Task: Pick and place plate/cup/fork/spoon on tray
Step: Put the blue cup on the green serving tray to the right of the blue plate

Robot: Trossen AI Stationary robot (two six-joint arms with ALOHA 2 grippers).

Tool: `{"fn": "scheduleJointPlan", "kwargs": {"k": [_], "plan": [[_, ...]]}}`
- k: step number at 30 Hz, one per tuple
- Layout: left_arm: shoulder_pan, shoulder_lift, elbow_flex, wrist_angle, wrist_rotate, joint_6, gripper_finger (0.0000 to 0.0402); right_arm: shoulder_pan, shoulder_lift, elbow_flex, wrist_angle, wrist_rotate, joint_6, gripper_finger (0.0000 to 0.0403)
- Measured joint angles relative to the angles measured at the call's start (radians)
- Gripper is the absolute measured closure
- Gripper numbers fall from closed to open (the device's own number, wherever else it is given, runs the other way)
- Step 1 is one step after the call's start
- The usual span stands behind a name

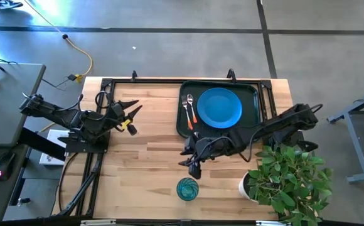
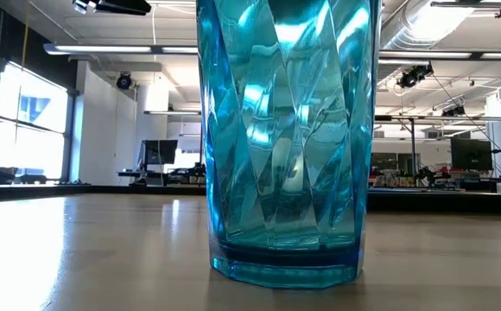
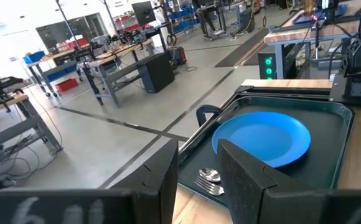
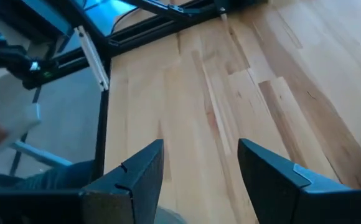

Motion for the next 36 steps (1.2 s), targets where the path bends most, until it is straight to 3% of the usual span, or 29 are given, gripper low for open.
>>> {"fn": "scheduleJointPlan", "kwargs": {"k": [3, 8, 13, 16, 21, 26, 30, 36], "plan": [[0.000, 0.000, 0.000, 0.000, 0.000, -0.009, 0.0298, -0.003, 0.001, 0.000, 0.003, 0.000, 0.037, 0.0206], [0.000, 0.000, 0.000, 0.006, 0.001, -0.008, 0.0298, -0.006, 0.008, -0.002, -0.030, 0.097, 0.049, 0.0206], [0.000, 0.000, 0.000, 0.006, 0.001, -0.008, 0.0298, -0.012, 0.008, 0.001, 0.019, 0.099, 0.068, 0.0206], [0.000, 0.000, 0.000, 0.007, 0.001, -0.009, 0.0298, -0.009, 0.023, 0.055, 0.018, 0.095, 0.051, 0.0206], [0.000, 0.000, 0.000, 0.019, 0.002, -0.010, 0.0298, -0.022, 0.085, 0.200, -0.057, 0.229, -0.031, 0.0206], [0.000, 0.000, 0.000, 0.014, 0.032, -0.014, 0.0298, -0.045, 0.179, 0.363, -0.291, 0.178, -0.062, 0.0206], [0.000, 0.000, -0.001, -0.011, 0.036, -0.014, 0.0298, -0.041, 0.232, 0.476, -0.469, 0.057, -0.063, 0.0206], [0.000, 0.000, -0.001, -0.024, 0.034, 0.008, 0.0298, -0.002, 0.270, 0.568, -0.568, 0.009, -0.040, 0.0206]]}}
